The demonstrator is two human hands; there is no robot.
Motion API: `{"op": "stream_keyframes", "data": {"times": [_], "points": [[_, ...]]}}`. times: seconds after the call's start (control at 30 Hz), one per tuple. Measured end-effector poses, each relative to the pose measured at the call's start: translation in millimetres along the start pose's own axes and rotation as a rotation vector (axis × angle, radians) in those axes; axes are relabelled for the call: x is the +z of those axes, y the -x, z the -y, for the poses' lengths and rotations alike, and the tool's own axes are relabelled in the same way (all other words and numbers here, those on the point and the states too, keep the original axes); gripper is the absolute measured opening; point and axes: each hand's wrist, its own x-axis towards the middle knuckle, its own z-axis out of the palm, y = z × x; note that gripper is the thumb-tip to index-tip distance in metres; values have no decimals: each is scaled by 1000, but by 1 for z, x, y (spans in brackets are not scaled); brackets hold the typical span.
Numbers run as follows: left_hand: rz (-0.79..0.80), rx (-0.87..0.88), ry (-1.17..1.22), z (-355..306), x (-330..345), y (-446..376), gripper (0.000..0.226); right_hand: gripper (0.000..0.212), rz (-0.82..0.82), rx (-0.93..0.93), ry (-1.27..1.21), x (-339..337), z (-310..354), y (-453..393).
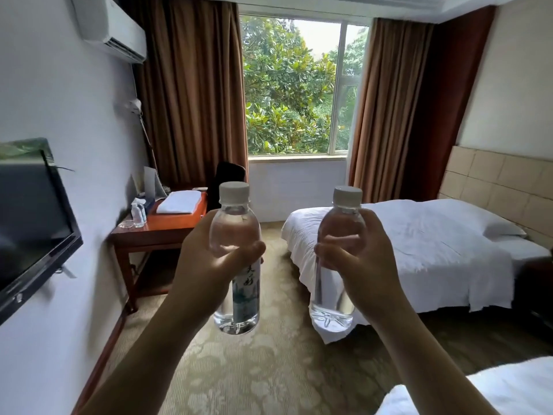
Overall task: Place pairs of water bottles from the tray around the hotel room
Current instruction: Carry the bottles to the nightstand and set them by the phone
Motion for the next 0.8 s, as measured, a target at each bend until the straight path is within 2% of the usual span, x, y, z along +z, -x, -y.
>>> {"op": "stream_keyframes", "data": {"times": [0.37, 0.57, 0.8], "points": [[39, -23, -40, 124, 69, -203, 59, 45, -72, 21, -15, 8, -157, -190], [131, -42, -5, 190, 128, -300, 43, 33, -127, 30, 42, -22, -220, -272], [302, -56, 91, 272, 222, -414, 36, 36, -310, 64, 153, -70, -300, -352]]}}
